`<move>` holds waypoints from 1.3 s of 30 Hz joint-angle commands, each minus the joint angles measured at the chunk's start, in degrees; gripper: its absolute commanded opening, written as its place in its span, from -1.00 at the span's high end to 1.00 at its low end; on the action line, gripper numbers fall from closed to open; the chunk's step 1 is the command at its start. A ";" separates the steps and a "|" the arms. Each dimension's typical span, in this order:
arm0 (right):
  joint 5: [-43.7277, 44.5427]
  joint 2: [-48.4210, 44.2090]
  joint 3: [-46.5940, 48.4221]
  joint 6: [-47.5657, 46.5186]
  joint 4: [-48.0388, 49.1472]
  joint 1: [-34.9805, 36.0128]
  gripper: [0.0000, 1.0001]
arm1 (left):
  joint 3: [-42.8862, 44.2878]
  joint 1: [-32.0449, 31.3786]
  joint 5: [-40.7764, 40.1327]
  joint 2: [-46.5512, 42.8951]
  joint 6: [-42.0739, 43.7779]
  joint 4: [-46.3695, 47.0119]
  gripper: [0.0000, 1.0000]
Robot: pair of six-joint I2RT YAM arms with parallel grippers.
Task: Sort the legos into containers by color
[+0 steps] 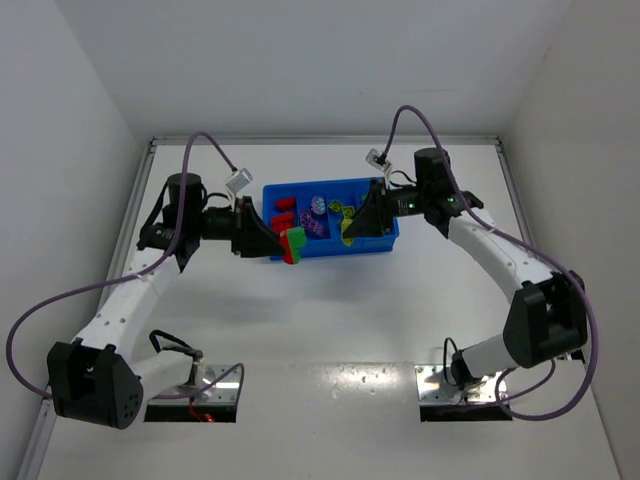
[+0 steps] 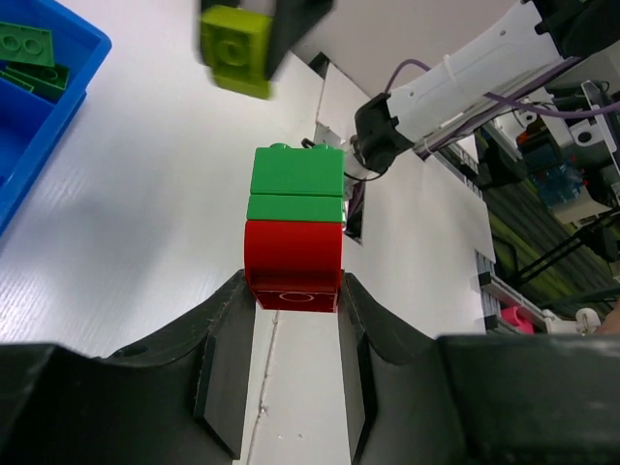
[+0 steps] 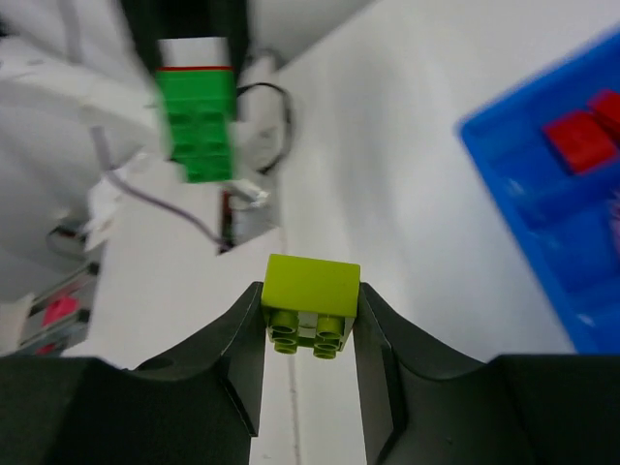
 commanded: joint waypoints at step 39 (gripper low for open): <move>-5.29 14.64 13.74 -5.16 -0.47 -2.84 -0.28 | -0.50 1.10 1.50 0.72 -1.55 4.37 1.00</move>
